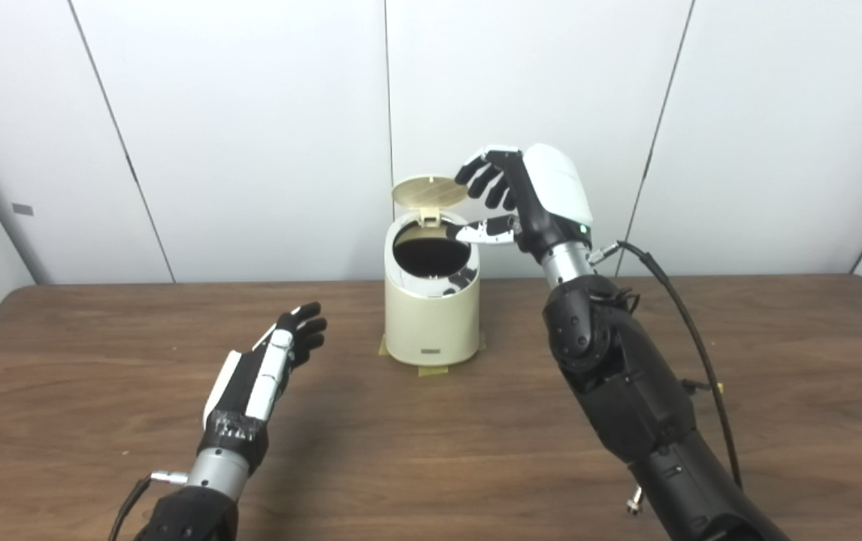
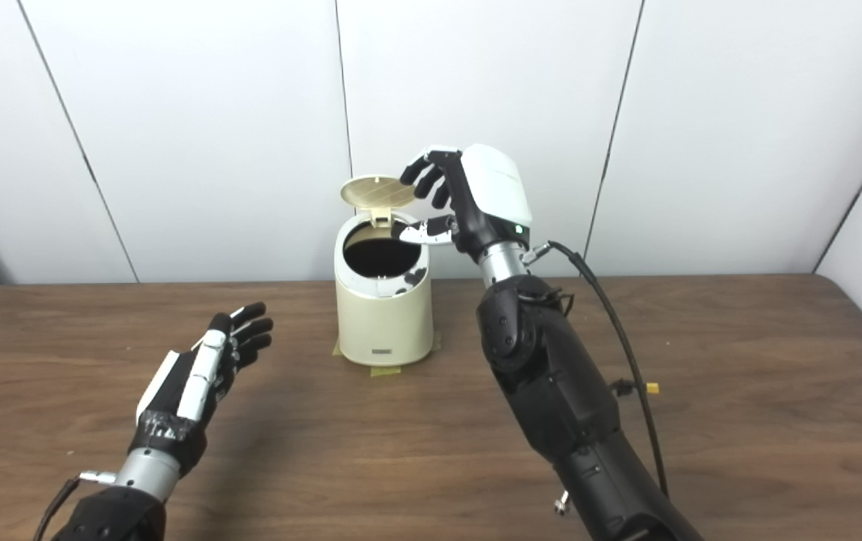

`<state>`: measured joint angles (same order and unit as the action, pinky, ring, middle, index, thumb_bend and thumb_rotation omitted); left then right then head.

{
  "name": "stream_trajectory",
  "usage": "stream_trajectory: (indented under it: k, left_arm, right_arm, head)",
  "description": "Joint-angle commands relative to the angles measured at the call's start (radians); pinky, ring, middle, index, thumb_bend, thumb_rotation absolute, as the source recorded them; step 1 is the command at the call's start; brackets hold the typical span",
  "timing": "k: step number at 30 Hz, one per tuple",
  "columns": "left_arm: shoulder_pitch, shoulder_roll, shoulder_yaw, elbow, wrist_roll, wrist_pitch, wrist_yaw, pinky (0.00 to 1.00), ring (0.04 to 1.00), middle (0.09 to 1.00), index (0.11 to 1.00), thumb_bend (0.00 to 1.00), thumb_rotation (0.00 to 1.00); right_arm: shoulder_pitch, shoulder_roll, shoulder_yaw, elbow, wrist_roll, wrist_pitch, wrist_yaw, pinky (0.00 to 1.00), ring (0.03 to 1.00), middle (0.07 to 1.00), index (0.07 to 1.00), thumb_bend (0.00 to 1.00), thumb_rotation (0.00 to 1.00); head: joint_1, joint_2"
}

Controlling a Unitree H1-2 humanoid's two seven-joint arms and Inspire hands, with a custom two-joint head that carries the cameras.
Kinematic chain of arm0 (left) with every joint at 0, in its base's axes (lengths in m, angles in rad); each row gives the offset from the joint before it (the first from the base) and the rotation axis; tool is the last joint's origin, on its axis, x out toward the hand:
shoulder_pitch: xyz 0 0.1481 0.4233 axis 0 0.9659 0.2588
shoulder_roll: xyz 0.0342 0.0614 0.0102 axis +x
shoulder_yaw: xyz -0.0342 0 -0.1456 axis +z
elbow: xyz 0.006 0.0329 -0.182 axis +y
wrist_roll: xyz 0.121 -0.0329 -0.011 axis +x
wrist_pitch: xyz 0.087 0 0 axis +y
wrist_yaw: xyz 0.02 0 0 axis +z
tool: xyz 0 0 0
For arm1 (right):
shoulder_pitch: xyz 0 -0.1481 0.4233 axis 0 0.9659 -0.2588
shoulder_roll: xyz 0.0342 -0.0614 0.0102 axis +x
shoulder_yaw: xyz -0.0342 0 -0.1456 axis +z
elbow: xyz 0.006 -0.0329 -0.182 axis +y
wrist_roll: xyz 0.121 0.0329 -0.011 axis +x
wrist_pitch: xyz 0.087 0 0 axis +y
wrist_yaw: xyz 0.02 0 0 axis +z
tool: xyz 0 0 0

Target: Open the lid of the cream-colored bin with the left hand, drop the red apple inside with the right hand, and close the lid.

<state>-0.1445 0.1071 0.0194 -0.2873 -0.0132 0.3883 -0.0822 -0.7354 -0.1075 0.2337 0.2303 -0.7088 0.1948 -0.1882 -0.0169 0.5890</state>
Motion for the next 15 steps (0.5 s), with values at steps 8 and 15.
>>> stream_trajectory:
  k: [8, 15]
  left_arm:
    - [-0.029, 0.003, 0.001, -0.034, 0.001, -0.013, 0.004, 0.95, 0.890, 0.893, 0.908, 0.63, 1.00]
    - [-0.018, -0.025, 0.048, -0.060, -0.016, -0.029, 0.042, 0.91, 0.879, 0.889, 0.898, 0.61, 0.97]
  right_arm:
    - [0.021, -0.006, -0.072, -0.146, 0.045, 0.070, 0.028, 0.35, 0.399, 0.497, 0.517, 0.52, 0.00]
    - [0.126, 0.007, -0.165, -0.338, 0.167, 0.239, 0.152, 0.37, 0.425, 0.481, 0.494, 0.52, 0.00]
  head:
    - [0.005, 0.001]
    - [0.017, -0.016]
